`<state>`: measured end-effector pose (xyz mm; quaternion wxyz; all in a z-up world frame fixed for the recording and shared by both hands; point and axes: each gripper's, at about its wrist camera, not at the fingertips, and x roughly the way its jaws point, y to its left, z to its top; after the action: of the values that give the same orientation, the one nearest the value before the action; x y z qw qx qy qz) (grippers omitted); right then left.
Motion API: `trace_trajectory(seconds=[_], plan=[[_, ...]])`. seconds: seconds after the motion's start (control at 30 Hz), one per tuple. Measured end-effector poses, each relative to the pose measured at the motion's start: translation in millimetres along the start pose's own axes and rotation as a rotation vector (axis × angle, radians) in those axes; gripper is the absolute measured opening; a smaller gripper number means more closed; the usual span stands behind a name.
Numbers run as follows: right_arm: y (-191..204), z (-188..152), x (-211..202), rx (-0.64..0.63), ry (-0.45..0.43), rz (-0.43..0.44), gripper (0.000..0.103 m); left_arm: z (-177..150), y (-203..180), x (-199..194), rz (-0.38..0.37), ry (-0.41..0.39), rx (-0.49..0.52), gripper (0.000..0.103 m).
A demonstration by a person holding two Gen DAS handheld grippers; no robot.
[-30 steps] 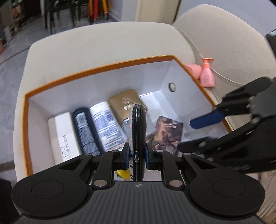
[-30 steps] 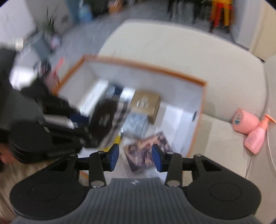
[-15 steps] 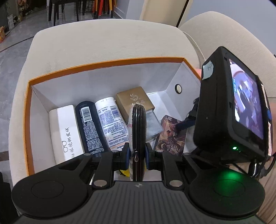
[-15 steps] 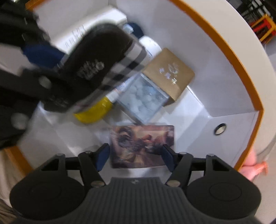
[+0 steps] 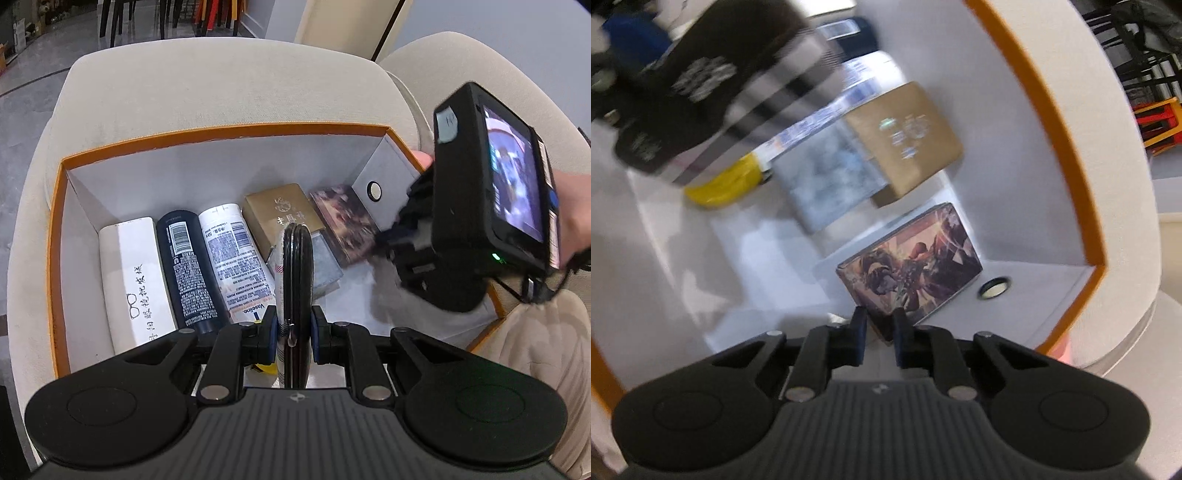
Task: Organize rigid objects
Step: 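Lower the picture box into the orange box with the right tool while the left tool lowers the plaid tin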
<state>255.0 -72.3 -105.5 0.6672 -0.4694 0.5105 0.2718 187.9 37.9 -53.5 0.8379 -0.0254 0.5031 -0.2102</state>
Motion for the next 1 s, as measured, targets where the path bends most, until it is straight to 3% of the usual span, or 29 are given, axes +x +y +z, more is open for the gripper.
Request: trace_trajectory(seconds=[0.17,0.27,0.43,0.53,0.63,0.77,1.0], plan=[[-11,0,-5,0.082,-0.040,-0.028,0.002,2,-3,-3,-0.019,-0.002,-0.008,0.019],[-20,-9,-22,0.186,-0.095,0.022,0.004,5,-7,-6,-0.046,-0.014,-0.016,0.019],[-53,-47,-73,0.519,-0.299,0.029,0.006,10,-12,-1,-0.149,0.004,-0.110,0.019],[-66,-77,-96,0.729,-0.375,0.031,0.011,14,-18,15,-0.197,0.048,-0.163,0.019],[-73,-105,-105,0.906,-0.380,0.005,0.017,17,-22,36,-0.228,0.101,-0.229,0.019],[-72,-129,-97,1.085,-0.384,0.046,0.017,16,-22,69,-0.293,0.189,-0.341,0.019],[-53,-153,-85,1.152,-0.410,0.122,0.017,19,-29,109,-0.310,0.283,-0.429,0.019]])
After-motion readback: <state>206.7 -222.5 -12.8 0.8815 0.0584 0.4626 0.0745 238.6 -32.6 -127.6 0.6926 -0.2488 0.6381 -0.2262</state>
